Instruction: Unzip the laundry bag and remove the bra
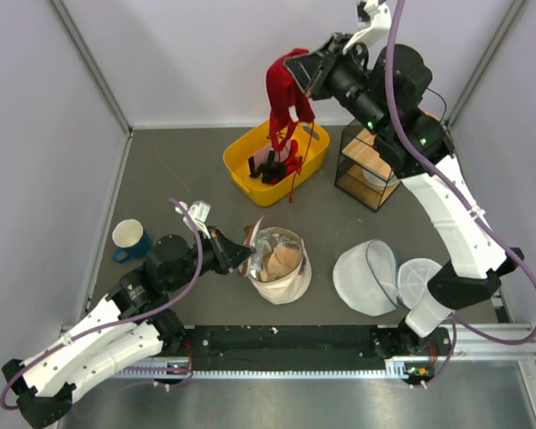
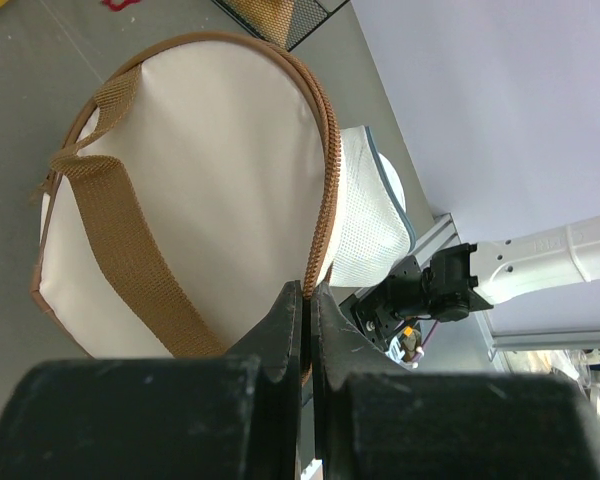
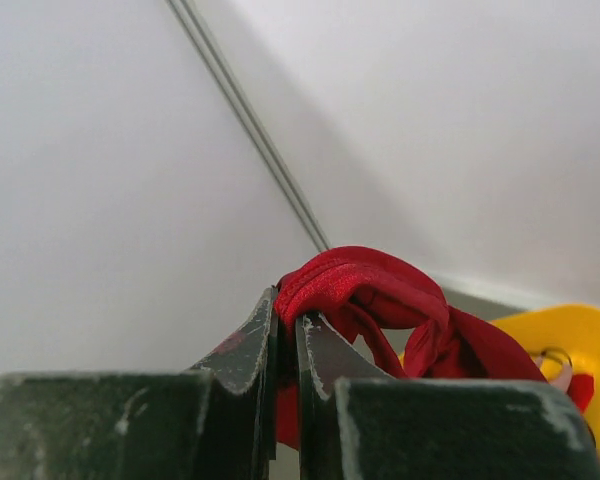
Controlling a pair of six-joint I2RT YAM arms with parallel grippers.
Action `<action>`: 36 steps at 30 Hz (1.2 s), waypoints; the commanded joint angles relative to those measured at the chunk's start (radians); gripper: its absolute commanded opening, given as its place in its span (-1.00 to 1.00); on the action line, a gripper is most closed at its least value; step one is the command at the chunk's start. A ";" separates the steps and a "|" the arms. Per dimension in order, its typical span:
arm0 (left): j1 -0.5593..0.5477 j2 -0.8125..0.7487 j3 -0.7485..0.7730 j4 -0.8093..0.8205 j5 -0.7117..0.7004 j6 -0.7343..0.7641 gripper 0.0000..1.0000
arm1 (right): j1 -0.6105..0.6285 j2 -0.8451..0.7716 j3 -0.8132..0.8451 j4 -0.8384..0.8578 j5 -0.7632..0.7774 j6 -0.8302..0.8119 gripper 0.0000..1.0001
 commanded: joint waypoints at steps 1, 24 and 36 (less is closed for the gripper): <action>0.002 -0.006 -0.004 0.026 0.005 0.002 -1.00 | -0.029 0.070 0.170 0.082 -0.037 -0.041 -1.00; 0.002 0.017 0.008 0.005 -0.020 0.005 -1.00 | -0.160 0.325 0.294 0.305 -0.123 0.005 -1.00; 0.002 0.040 0.020 0.014 -0.020 0.004 -1.00 | -0.187 0.314 0.354 0.377 -0.165 0.014 -1.00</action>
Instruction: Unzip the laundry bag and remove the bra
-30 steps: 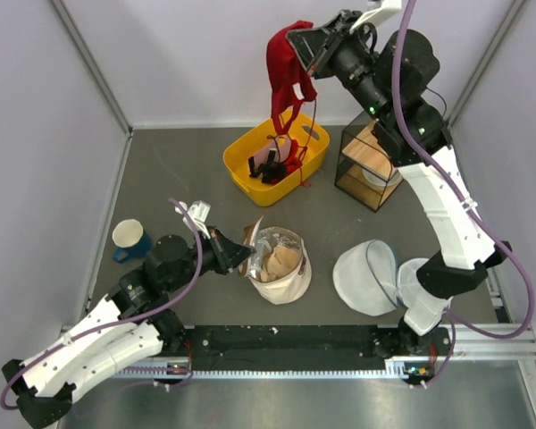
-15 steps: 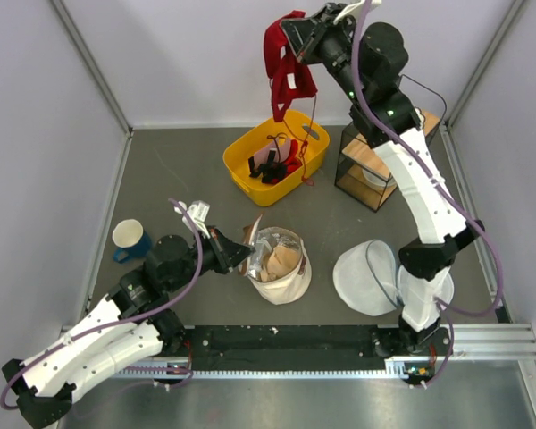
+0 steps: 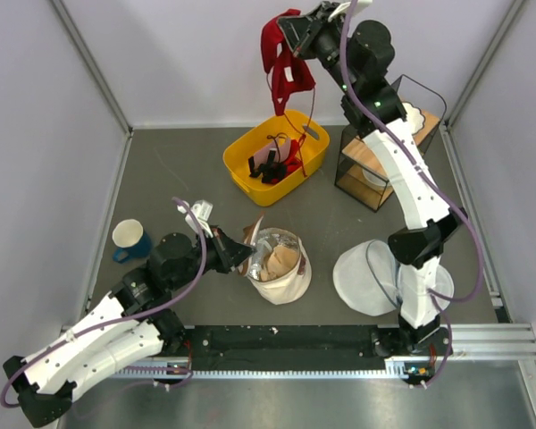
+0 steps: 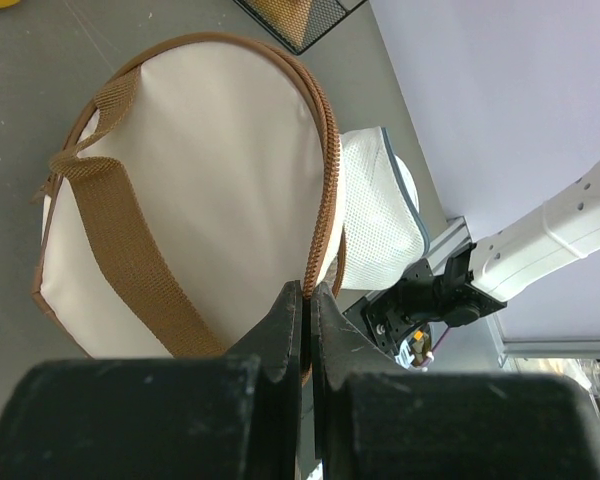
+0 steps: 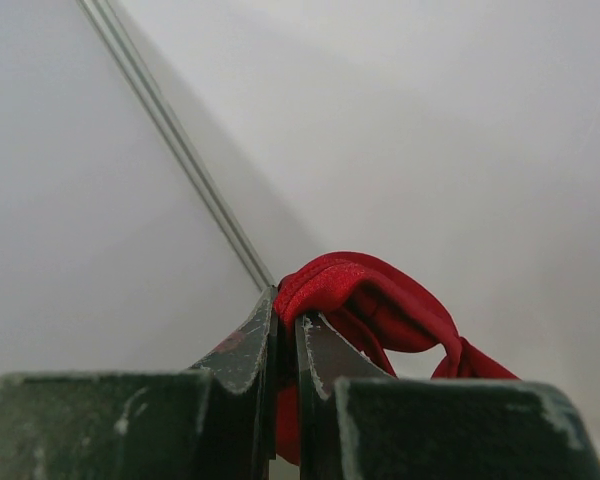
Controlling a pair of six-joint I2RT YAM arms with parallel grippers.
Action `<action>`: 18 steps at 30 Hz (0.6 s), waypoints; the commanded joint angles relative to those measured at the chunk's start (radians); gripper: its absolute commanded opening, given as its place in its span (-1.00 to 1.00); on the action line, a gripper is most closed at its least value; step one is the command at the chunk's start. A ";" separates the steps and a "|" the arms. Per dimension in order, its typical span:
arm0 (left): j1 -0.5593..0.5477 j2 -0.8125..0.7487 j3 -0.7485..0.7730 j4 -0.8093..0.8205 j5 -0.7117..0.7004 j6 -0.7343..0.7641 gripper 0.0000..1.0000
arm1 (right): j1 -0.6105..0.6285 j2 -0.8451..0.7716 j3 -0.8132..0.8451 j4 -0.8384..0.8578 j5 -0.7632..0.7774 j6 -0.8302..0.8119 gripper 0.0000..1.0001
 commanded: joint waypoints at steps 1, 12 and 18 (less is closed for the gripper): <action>0.002 0.015 0.020 0.019 0.001 0.005 -1.00 | -0.005 -0.100 0.021 0.123 -0.022 -0.018 -1.00; 0.002 0.038 0.030 0.040 0.014 0.008 -1.00 | -0.008 -0.080 0.007 0.167 -0.004 -0.058 -1.00; 0.002 0.027 0.016 0.040 0.024 0.003 -1.00 | -0.007 -0.029 -0.070 0.150 -0.004 -0.041 -1.00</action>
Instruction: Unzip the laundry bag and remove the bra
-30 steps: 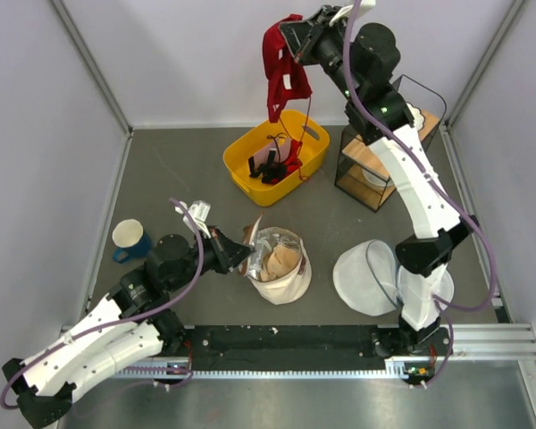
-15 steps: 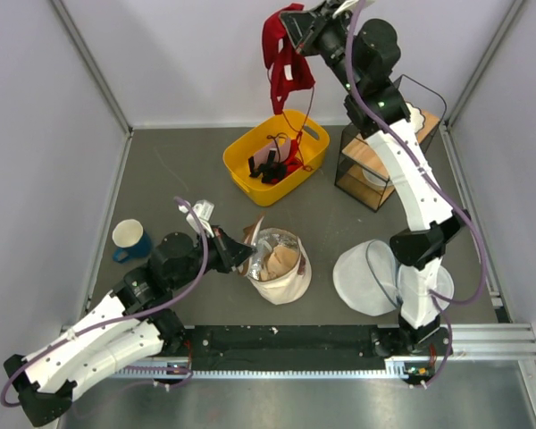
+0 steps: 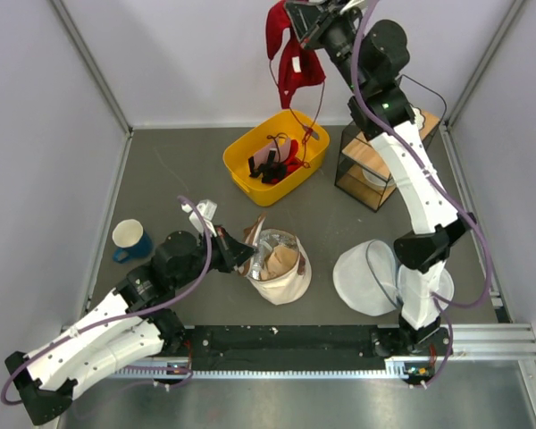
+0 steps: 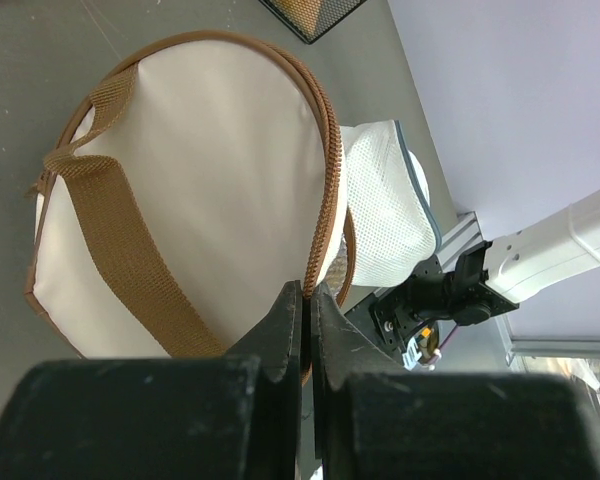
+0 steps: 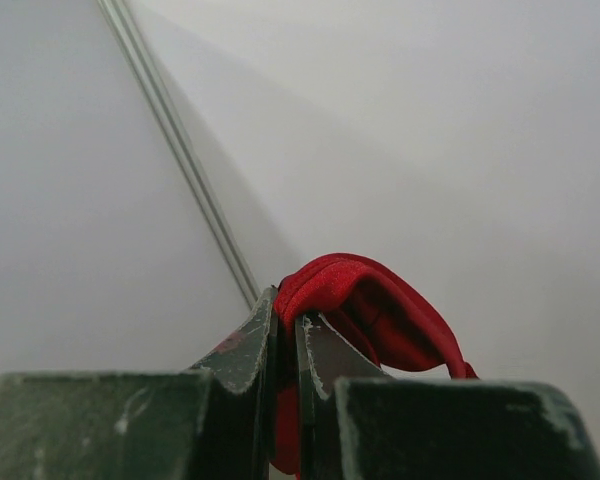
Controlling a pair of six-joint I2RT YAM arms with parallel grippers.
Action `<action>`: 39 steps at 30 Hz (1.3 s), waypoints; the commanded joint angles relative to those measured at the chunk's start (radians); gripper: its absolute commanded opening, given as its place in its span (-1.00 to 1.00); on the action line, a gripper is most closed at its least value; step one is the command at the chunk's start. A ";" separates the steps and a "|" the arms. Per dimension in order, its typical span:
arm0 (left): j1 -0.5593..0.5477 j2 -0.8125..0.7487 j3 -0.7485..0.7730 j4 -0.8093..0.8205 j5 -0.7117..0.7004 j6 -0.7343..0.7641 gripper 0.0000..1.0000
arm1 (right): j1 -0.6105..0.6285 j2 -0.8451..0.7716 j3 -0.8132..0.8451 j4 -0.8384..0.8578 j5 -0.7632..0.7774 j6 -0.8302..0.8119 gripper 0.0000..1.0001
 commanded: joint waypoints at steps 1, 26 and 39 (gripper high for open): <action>0.002 -0.009 0.012 0.037 0.021 0.002 -1.00 | -0.007 0.035 -0.074 0.018 -0.001 0.007 -1.00; 0.002 -0.064 -0.029 0.034 0.019 -0.010 -1.00 | -0.039 0.072 -0.445 -0.025 0.058 0.111 -1.00; 0.000 -0.072 -0.037 0.038 0.032 -0.013 -1.00 | -0.039 0.063 -0.582 -0.163 0.108 0.150 0.14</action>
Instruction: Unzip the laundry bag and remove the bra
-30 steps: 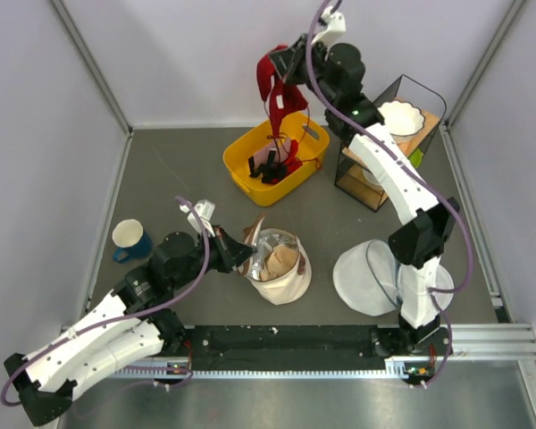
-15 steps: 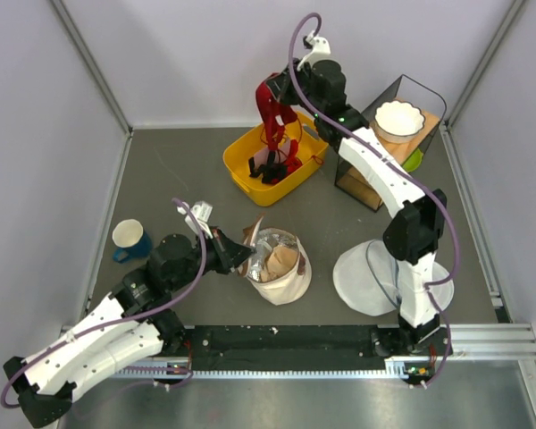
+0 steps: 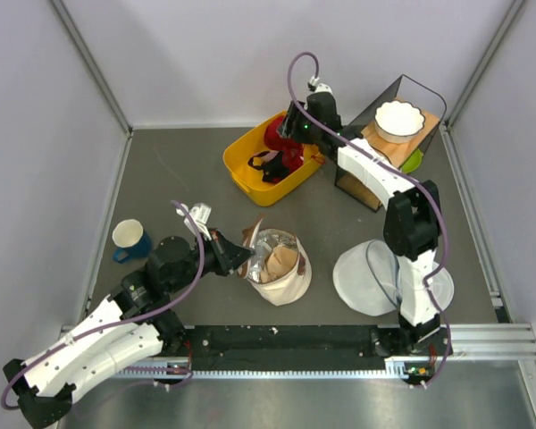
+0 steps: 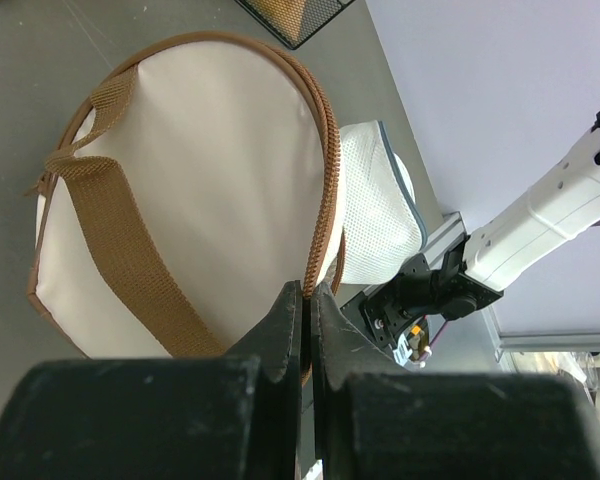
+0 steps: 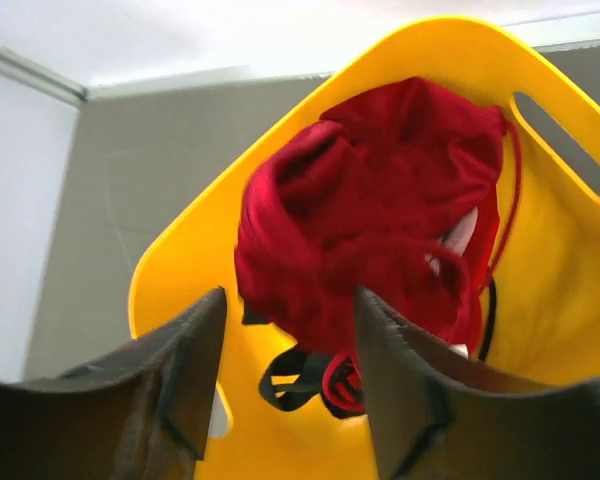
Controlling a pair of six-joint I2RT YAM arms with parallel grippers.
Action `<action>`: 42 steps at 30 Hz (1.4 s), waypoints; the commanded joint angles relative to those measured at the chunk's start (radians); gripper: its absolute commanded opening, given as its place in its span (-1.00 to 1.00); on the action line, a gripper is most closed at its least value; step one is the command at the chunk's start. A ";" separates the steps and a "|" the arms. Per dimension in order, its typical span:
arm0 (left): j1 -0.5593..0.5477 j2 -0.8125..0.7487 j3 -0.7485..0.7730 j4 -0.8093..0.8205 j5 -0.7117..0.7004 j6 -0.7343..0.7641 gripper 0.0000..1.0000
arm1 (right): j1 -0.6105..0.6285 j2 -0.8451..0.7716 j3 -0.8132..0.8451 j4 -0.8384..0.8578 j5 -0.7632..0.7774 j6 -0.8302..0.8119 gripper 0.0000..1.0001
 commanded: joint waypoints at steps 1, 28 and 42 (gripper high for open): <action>0.000 -0.003 -0.009 0.038 0.024 -0.007 -1.00 | 0.016 -0.107 0.007 0.009 0.050 -0.039 0.24; 0.000 -0.176 -0.007 -0.003 -0.096 0.004 -1.00 | 0.415 -0.931 -0.764 -0.138 0.099 -0.027 -0.35; 0.002 -0.203 -0.055 0.107 -0.052 -0.035 -1.00 | 0.625 -0.743 -0.850 -0.191 0.162 0.091 -0.37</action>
